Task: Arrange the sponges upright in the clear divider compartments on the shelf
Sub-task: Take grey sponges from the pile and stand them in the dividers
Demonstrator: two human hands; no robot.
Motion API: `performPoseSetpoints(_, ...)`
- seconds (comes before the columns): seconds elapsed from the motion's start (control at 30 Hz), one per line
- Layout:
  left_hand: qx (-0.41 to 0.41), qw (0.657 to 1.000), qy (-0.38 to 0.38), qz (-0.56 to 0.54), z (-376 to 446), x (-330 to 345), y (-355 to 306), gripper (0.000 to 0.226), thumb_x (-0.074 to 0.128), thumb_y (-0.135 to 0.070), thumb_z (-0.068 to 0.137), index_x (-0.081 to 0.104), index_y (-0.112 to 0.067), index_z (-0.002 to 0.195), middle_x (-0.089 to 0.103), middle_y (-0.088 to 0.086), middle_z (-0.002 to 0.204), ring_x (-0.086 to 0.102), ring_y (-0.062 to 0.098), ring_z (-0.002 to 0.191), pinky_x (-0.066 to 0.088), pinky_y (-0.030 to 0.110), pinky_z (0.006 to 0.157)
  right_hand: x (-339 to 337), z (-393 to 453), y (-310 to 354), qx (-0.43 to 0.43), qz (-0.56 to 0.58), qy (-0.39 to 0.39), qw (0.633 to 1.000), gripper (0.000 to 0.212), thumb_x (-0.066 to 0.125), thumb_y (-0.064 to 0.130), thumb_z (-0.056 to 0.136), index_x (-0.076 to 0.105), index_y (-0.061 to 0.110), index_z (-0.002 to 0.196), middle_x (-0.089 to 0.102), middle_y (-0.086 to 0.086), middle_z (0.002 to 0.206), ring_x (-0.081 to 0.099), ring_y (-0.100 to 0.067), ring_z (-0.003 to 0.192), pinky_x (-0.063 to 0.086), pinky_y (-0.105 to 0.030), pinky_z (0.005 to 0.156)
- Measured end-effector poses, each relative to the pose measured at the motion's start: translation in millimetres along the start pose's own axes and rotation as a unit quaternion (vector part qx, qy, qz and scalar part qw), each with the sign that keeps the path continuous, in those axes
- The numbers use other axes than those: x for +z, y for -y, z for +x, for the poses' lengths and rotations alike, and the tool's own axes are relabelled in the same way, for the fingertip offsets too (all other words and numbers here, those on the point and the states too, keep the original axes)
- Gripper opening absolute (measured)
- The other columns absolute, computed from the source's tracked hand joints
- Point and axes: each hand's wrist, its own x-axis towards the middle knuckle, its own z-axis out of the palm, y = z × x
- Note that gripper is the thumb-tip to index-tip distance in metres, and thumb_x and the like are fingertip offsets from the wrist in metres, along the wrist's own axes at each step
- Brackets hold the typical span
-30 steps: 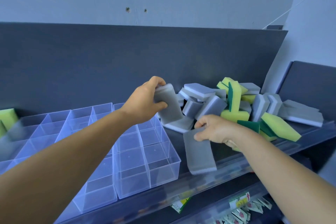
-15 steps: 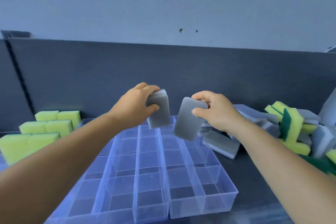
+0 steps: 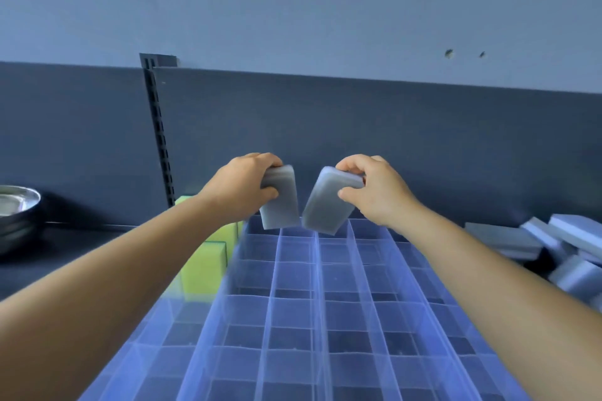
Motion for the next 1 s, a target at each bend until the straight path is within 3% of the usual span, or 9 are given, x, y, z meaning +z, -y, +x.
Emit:
performPoseSetpoints(0.2,-0.005,0.999,0.039,0.015,13,9,26,0.041,0.059,-0.019,0.086,0.052,-0.023,0.126,0.055,0.001,0.121,0.053,0.026,0.108,0.047,0.037,0.09,34,24,8,0.0,-0.028,0.004,1.0,0.029,0.06,0.014,0.086,0.057,0.029,0.111,0.047,0.002,0.117,0.055,-0.02,0.096,0.04,-0.014,0.061)
performPoseSetpoints(0.37,-0.002,0.996,0.076,0.044,20,20,39,0.042,0.057,-0.019,0.087,0.051,-0.024,0.128,0.054,0.0,0.123,0.053,0.025,0.109,0.047,0.035,0.088,53,35,7,0.003,-0.049,0.025,0.998,0.028,0.058,0.011,0.087,0.059,0.026,0.111,0.046,0.001,0.113,0.057,-0.023,0.091,0.045,-0.019,0.056)
performPoseSetpoints(0.63,0.006,0.989,0.081,0.125,27,37,44,0.036,0.057,-0.02,0.087,0.051,-0.016,0.123,0.044,0.005,0.119,0.049,0.028,0.109,0.048,0.038,0.077,76,42,-3,-0.03,-0.147,0.054,0.987,0.026,0.053,0.01,0.088,0.057,0.024,0.11,0.042,0.003,0.116,0.051,-0.021,0.093,0.045,-0.031,0.077)
performPoseSetpoints(0.8,0.049,0.977,0.062,0.198,31,40,42,0.038,0.062,-0.026,0.086,0.049,-0.016,0.121,0.046,0.001,0.118,0.044,0.022,0.114,0.043,0.031,0.074,93,38,-8,-0.062,-0.234,0.054,0.969,0.03,0.05,0.008,0.092,0.059,0.018,0.119,0.051,0.0,0.119,0.042,-0.022,0.111,0.045,-0.034,0.084)
performPoseSetpoints(1.0,0.062,0.96,0.126,0.24,28,46,39,0.022,0.056,-0.017,0.092,0.056,-0.015,0.114,0.046,0.002,0.118,0.045,0.021,0.112,0.04,0.03,0.068,90,33,-5,-0.064,-0.261,0.076,0.96,0.037,0.046,0.005,0.093,0.057,0.018,0.125,0.051,-0.001,0.122,0.043,-0.024,0.112,0.046,-0.038,0.087)
